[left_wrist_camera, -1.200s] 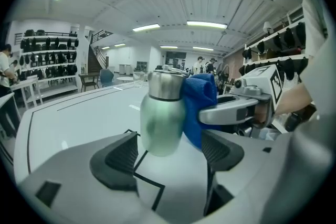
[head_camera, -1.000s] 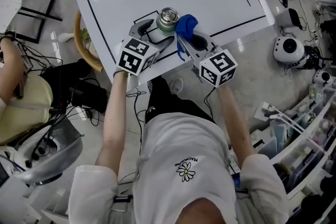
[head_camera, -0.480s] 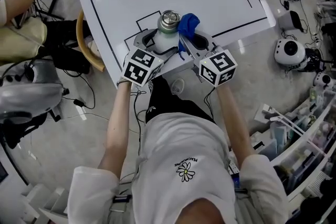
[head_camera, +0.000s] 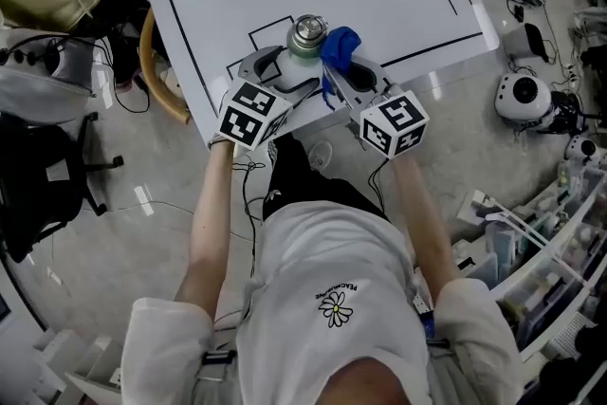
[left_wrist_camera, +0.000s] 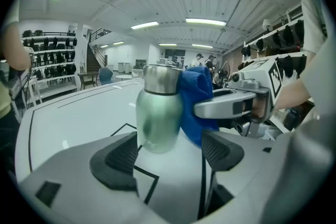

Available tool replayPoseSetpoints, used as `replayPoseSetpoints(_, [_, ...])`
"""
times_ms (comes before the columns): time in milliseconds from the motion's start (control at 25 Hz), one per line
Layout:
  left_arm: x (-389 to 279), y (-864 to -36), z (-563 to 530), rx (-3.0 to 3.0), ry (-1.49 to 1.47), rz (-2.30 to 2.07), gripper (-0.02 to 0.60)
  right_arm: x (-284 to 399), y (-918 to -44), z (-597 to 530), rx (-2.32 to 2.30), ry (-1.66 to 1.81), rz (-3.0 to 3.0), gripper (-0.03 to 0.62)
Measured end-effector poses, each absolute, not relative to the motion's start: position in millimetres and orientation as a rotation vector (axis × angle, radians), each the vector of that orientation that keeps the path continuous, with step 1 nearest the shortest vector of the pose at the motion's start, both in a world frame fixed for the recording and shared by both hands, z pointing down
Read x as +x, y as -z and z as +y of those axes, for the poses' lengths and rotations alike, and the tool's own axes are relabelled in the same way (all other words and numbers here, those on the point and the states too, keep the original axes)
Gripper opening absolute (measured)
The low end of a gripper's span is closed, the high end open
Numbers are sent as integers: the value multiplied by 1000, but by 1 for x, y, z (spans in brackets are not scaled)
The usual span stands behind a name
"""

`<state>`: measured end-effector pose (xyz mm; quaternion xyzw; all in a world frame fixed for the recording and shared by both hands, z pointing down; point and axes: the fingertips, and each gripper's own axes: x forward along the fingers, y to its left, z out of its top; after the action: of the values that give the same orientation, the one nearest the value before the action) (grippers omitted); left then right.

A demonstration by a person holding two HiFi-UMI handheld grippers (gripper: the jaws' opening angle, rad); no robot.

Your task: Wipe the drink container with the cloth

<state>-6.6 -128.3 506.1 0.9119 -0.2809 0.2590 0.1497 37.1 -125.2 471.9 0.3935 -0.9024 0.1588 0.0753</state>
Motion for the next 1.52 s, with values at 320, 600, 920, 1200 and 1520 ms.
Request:
replayPoseSetpoints(320, [1,-515,-148,2633,-783,-767,365,43,-472,-131,1178,-458,-2698,42])
replayPoseSetpoints(600, [4,-514,-127,2620,-797,-771,365,52,-474,-142,1215,-453,-2671,43])
replayPoseSetpoints(920, [6,-515,-104,2603,-834,-739,365,37,-477,-119,1194,-491,-2684,42])
replayPoseSetpoints(1200, [18,-517,-94,2624,-824,-698,365,14,-478,-101,1012,-465,-2720,43])
replayPoseSetpoints(1520, [8,-501,-101,2660,-799,-756,365,24,-464,-102,1016,-463,-2736,42])
